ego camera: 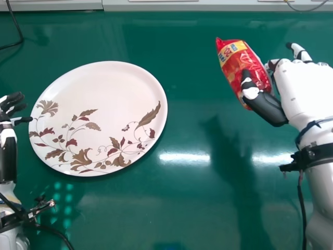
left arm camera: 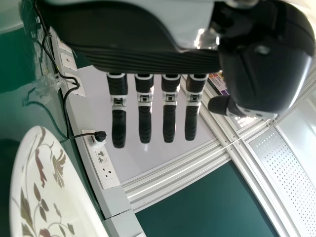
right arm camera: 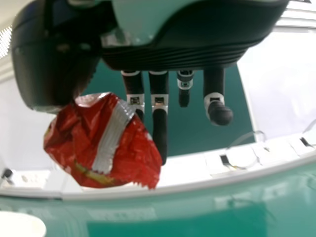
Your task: Pick up biscuit and place it in the plate
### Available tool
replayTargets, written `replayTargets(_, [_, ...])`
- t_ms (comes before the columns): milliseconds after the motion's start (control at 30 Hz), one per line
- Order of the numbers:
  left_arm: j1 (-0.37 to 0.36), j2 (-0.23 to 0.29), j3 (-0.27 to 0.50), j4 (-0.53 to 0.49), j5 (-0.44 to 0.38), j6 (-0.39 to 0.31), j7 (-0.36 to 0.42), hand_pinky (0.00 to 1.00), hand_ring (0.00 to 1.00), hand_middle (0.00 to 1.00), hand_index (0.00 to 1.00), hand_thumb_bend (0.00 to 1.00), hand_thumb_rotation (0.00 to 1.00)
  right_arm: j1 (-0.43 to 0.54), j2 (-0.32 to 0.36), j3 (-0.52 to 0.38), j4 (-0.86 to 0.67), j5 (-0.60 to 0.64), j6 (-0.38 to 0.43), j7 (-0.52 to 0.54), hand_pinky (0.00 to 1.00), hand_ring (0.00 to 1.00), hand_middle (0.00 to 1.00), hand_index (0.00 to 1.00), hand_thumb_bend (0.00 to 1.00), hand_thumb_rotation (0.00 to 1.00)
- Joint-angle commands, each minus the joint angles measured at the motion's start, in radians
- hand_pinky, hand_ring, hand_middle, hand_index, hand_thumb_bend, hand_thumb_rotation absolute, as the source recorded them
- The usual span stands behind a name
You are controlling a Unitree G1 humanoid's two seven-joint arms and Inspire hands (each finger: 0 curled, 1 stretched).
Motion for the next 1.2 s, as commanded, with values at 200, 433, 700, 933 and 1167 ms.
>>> replayTargets(200, [-0.015, -0.009, -0.028, 0.064, 0.027, -0.032, 0.003, 0.56, 0.75, 0.79, 0.77, 0.08, 0.00, -0.150, -0.056, 0.063, 0.080, 0.075, -0.119, -0.071, 0.12, 0.16, 0.46, 0.48, 0.52, 0.00])
replayTargets(433, [-0.018, -0.010, -0.033, 0.051, 0.028, -0.012, 0.002, 0.56, 0.76, 0.79, 0.78, 0.09, 0.00, -0.250, 0.013, 0.204, 0.205, 0.081, -0.156, -0.145, 0.12, 0.42, 0.47, 0.48, 0.51, 0.00])
replayTargets(700, [-0.029, 0.013, -0.035, 0.057, 0.018, -0.015, -0.010, 0.55, 0.76, 0.79, 0.78, 0.08, 0.00, -0.371, 0.068, 0.366, 0.395, 0.091, -0.213, -0.214, 0.11, 0.41, 0.46, 0.49, 0.51, 0.00])
replayTargets(933, [-0.034, 0.025, -0.033, 0.054, 0.003, -0.003, -0.024, 0.55, 0.77, 0.80, 0.79, 0.08, 0.00, -0.503, 0.152, 0.458, 0.619, 0.138, -0.213, -0.241, 0.11, 0.37, 0.43, 0.51, 0.51, 0.00])
replayTargets(1167, [-0.027, 0.022, -0.031, 0.030, 0.008, 0.026, -0.029, 0.55, 0.77, 0.80, 0.80, 0.08, 0.00, -0.614, 0.186, 0.525, 0.839, 0.195, -0.233, -0.264, 0.11, 0.41, 0.49, 0.48, 0.51, 0.00])
